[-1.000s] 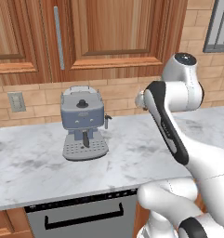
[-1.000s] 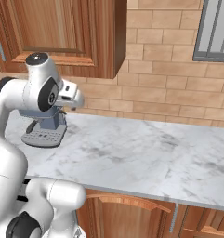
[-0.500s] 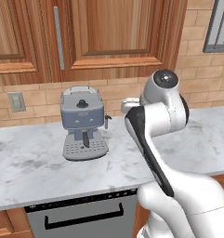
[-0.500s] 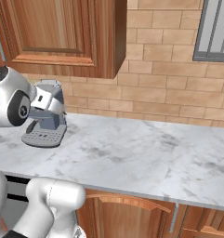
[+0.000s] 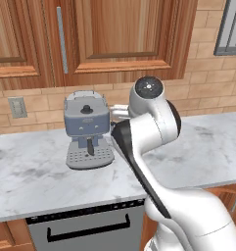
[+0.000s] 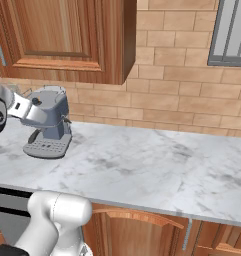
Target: Open the cabinet, pick the kettle from the cabinet, and place it in the sink.
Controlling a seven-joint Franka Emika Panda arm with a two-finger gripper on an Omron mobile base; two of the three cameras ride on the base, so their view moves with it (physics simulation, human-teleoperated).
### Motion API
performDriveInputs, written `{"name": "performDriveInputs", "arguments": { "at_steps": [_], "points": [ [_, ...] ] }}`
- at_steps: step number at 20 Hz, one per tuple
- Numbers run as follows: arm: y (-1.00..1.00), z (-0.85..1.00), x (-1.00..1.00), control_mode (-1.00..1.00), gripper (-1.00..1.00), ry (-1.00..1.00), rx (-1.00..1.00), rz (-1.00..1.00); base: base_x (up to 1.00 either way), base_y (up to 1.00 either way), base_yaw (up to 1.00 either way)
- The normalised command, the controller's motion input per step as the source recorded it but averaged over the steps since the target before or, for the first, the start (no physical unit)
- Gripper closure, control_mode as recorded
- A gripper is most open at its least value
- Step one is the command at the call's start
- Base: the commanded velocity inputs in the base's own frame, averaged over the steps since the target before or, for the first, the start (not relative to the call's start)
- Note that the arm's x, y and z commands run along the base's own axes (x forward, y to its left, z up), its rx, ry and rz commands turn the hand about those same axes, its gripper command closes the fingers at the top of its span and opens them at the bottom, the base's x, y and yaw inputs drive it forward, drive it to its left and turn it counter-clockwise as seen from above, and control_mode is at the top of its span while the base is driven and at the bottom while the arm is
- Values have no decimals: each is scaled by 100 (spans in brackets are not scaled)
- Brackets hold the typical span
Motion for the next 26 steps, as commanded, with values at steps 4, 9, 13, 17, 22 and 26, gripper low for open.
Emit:
{"name": "performDriveInputs", "arguments": {
  "at_steps": [4,9,13,17,22,26],
  "points": [
    [47,18,-12,-100,-100,0,0,1,0,0,0],
    [44,16,-8,-100,-100,0,-3,7,0,0,0],
    [39,15,-2,-100,-100,0,-6,9,0,0,0],
    [31,11,4,-100,-100,-4,-11,1,0,0,0],
    [20,12,6,-100,-100,-9,-6,4,0,0,0],
    [16,19,3,-100,-100,-10,-2,3,0,0,0]
  ]
}}
